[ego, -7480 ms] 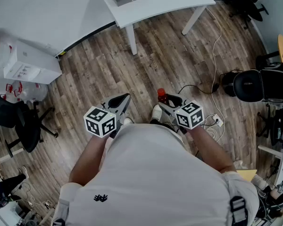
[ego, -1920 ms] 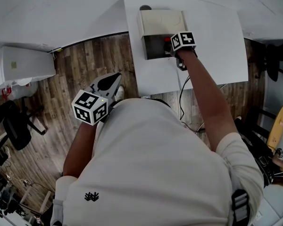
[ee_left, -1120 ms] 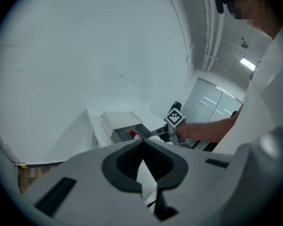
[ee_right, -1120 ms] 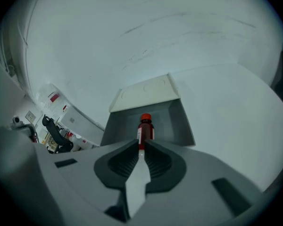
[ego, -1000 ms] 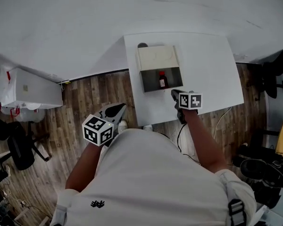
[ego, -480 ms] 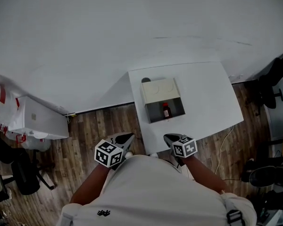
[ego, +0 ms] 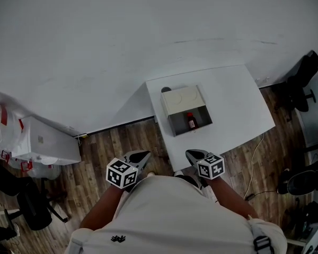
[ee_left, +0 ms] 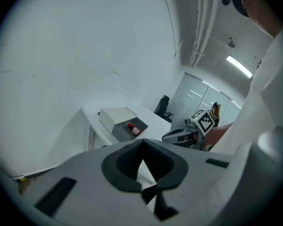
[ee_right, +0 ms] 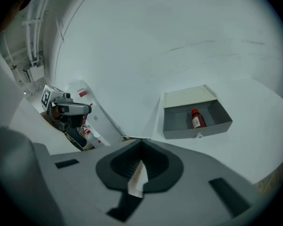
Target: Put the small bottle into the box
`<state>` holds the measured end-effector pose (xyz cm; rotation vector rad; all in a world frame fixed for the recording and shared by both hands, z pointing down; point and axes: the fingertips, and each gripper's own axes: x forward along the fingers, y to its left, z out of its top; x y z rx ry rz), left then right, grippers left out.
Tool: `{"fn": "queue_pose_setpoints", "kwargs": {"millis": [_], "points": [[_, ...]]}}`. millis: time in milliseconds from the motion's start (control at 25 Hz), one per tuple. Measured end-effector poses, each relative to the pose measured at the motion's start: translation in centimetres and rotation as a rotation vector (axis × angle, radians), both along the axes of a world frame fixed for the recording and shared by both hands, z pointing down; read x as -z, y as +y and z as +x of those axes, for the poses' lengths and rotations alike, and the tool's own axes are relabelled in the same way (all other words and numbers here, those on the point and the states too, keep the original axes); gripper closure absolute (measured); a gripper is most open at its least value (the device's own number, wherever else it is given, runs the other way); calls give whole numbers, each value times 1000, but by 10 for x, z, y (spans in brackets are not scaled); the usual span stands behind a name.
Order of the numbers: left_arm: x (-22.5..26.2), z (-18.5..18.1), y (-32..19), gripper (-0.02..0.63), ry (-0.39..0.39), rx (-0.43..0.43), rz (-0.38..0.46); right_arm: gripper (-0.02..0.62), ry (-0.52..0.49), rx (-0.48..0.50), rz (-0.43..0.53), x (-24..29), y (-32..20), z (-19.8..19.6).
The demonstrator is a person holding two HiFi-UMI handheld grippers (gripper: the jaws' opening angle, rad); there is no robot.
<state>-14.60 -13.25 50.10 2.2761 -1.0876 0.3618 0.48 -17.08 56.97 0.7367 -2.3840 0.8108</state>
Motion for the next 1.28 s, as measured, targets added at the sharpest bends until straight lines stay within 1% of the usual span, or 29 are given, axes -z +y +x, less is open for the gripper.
{"fn": "queue_pose_setpoints", "kwargs": {"millis": [240, 560, 1280], "points": [[-4, -14, 9, 600, 16, -22, 4, 589, -32, -19, 31, 13, 19, -16], [-8, -11, 17, 600, 35, -67, 4, 589, -34, -25, 36, 15, 36, -25], [-6, -20, 21, 600, 45, -79, 13, 591, -16, -5, 70, 26, 36, -36]]}}
